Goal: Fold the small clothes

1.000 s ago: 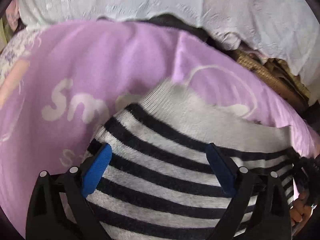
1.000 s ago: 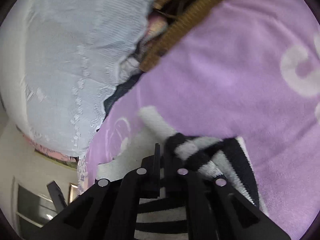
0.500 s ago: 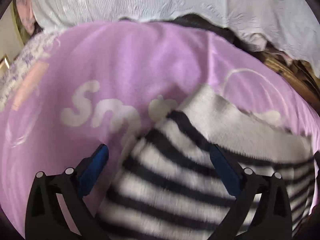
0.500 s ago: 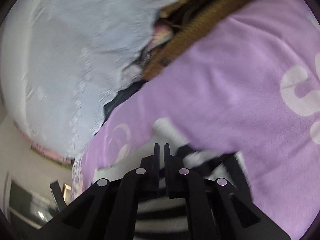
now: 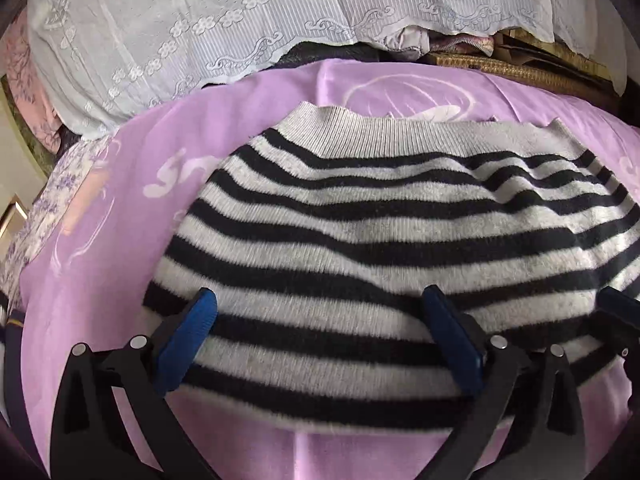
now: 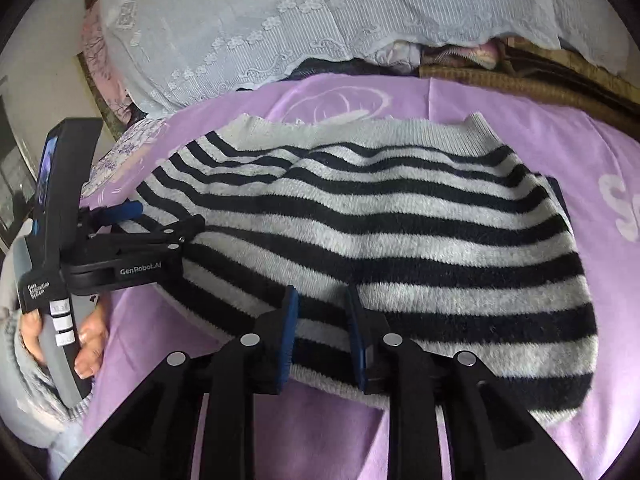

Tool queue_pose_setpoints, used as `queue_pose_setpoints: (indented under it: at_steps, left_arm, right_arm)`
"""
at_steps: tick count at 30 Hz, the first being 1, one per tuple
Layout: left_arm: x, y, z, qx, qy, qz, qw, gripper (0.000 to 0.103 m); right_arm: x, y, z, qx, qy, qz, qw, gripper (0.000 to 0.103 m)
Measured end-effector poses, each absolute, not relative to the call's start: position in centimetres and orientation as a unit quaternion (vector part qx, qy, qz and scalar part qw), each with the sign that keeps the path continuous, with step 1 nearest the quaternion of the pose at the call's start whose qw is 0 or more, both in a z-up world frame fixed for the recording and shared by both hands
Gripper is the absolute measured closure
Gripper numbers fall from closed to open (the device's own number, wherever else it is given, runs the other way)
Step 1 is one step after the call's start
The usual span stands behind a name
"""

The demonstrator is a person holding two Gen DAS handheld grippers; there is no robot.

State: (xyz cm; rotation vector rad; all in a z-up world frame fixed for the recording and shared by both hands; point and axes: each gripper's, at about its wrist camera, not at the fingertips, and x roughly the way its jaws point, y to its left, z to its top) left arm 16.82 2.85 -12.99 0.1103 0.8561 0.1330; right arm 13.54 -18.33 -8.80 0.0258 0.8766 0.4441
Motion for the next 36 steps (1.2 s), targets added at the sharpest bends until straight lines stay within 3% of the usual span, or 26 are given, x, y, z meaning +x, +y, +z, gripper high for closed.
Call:
queue_pose_setpoints:
  at_steps: [8,14,18,28,36]
  left_arm:
    - [12.3,5.7,-9.9,0.010,0.348,0.107,0.931,0.004]
    - [15.0,8.6,-13.8,-0.030,0.434,0.133,0.891,0.004]
    - [14.8,8.2,-13.8,-0.021,0.429,0.141,0.892,0.004]
    - [12.2,7.1,-10.4,-0.016,0.353,0.137,0.925,0.004]
    - [15.0,7.3,-13.7,-0.021,0.427,0.120,0.896,0.004]
  right_arm:
    - [12.3,-19.4,-6.3,0.030,0.382,0.215,0.898,0.078]
    - [13.1,-16.5,-5.9,0.028,0.382,0.233,0.894,0.078]
    - [13.9,-13.4,-9.1,-0.006,0.444,0.242,0.863,0.069]
    - [13.3,-10.7,-5.7,0.000,0.394,0.259,0.882,0.068]
    - [14.2,-9.6,-9.3,-0.011,0.434,0.256,0.864,0.068]
